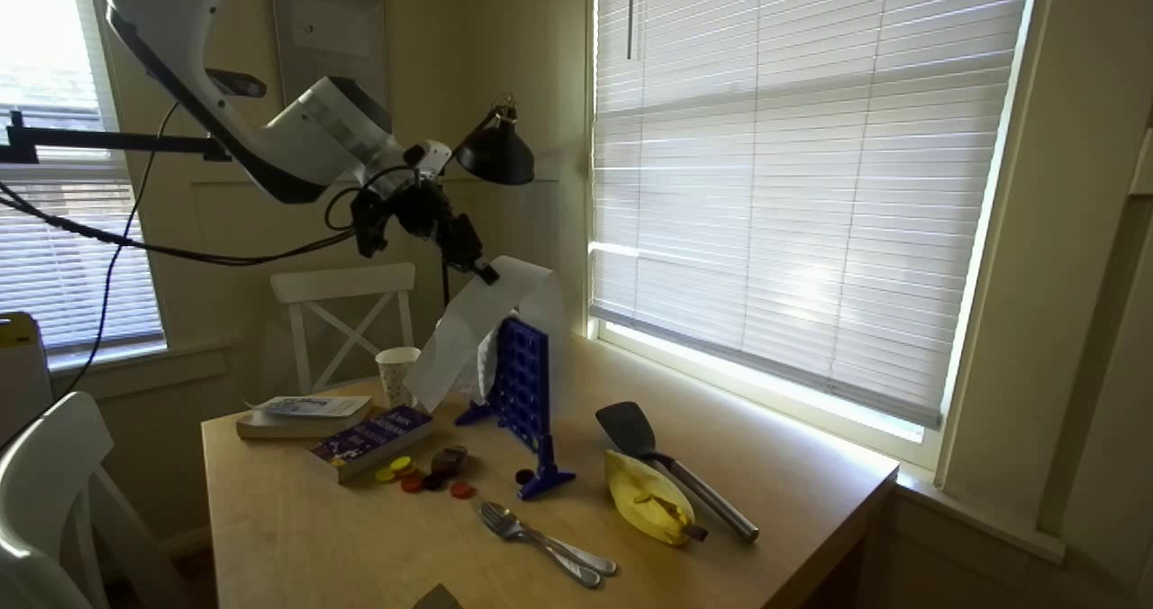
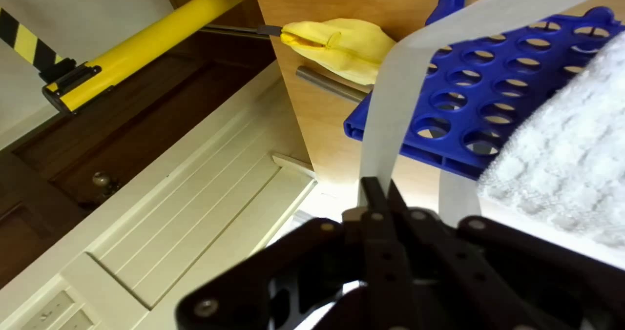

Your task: Put the white object on the blue object

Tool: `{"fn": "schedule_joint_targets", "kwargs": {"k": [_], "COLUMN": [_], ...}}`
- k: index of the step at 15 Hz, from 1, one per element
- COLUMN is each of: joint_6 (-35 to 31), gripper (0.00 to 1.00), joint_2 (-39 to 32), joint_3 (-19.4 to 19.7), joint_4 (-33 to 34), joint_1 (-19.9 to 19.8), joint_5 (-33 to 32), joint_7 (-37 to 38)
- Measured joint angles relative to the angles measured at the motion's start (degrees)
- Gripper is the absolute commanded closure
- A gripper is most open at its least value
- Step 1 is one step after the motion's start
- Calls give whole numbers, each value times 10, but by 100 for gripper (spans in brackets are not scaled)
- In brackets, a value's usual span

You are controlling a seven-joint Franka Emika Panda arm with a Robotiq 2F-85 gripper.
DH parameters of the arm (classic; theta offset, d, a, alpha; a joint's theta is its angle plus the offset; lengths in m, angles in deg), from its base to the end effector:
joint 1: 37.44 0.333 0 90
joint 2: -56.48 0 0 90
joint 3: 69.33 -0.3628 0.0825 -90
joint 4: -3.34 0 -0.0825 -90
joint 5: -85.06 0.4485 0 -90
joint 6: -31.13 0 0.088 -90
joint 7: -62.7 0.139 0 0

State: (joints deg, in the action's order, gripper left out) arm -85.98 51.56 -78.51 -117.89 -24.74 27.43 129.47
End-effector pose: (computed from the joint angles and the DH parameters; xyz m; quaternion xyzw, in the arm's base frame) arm 0.5946 0.1617 0.3694 0.9065 -0.1010 0.2347 0.3362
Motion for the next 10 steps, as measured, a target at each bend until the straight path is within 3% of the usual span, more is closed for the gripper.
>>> {"fn": "schedule_joint_targets", "kwargs": {"k": [10], "joint_6": [-2], "gripper": [99], "joint_2": [-42], "joint_3": [10], "joint_4": [5], "joint_1": [-5], "joint_5": [-66], "joint_7": [110]}}
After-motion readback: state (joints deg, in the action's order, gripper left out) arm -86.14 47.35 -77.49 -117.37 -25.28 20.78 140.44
